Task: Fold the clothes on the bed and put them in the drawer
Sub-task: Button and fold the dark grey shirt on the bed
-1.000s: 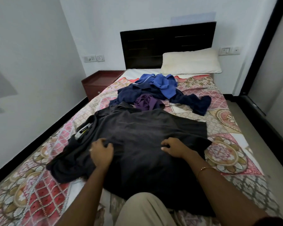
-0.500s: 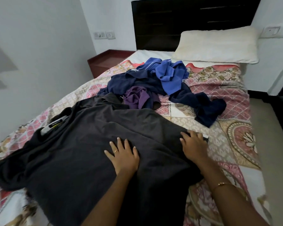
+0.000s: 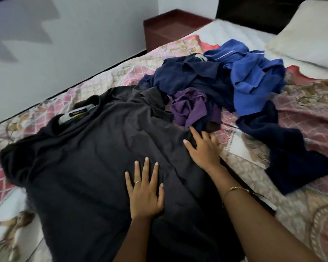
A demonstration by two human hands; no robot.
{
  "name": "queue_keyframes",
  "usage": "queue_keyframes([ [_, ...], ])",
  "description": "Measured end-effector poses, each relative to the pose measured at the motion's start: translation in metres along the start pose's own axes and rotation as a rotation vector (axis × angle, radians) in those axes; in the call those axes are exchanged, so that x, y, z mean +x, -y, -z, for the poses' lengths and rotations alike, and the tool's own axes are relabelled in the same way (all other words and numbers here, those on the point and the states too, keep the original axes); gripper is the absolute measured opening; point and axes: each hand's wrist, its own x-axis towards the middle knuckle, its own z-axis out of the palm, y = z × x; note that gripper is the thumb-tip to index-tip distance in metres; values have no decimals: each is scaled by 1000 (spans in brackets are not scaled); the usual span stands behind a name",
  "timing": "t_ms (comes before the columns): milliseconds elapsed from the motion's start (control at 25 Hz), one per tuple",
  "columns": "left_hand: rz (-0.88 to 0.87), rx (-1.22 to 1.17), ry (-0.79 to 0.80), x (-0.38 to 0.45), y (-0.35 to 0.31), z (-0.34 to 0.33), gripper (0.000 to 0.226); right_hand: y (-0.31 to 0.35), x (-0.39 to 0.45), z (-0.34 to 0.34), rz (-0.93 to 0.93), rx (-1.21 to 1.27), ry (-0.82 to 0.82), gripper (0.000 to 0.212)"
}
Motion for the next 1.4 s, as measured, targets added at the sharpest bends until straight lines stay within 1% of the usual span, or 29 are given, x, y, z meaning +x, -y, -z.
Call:
queue_keyframes([
  [80, 9, 10, -15, 4, -2, -1, 59, 1, 2, -20, 36, -93, -161, 56],
  [120, 20, 16, -28, 7, -1, -2, 60, 0, 3, -28, 53, -96, -231, 53],
  [240, 31, 33, -17, 10, -3, 0, 59, -7, 7, -41, 66, -65, -310, 45],
  [320, 31, 13, 26, 9, -8, 3, 59, -13, 8, -45, 49, -42, -315, 42],
  [480, 70, -31, 57, 6, -4, 6, 57, -9, 5, -49, 38, 17, -230, 44],
  [600, 72, -9, 23, 2, -2, 2, 56, -7, 5, -48, 30, 64, -224, 45],
  [720, 97, 19, -6, 1, 0, -2, 58, -3, 7, -51, 75, 68, -208, 42],
  [800, 92, 33, 24, 2, -3, -1, 58, -6, 6, -51, 93, 94, -211, 39],
  [880, 92, 68, 21, 3, -5, -2, 58, -8, 5, -55, 118, 71, -254, 36],
  [1000, 147, 107, 110, -1, -6, -1, 59, -8, 2, -58, 167, 127, -283, 35],
  [1080, 226, 121, 203, 5, -12, 6, 62, -5, 5, -51, 155, 199, -214, 41],
  [1160, 324, 115, 343, 13, -25, 16, 70, -8, 9, -34, 90, 246, -7, 51],
  [1200, 381, 96, 423, 18, -31, 21, 73, -6, 17, -23, 14, 282, 120, 51],
  [1240, 451, 40, 516, 23, -34, 26, 68, -4, 27, -16, -90, 355, 212, 48],
  [1320, 541, -54, 635, 39, -37, 41, 59, -1, 51, -3, -293, 601, 334, 43],
  [1400, 611, -199, 676, 47, -36, 53, 61, 1, 66, 4, -460, 910, 336, 33],
])
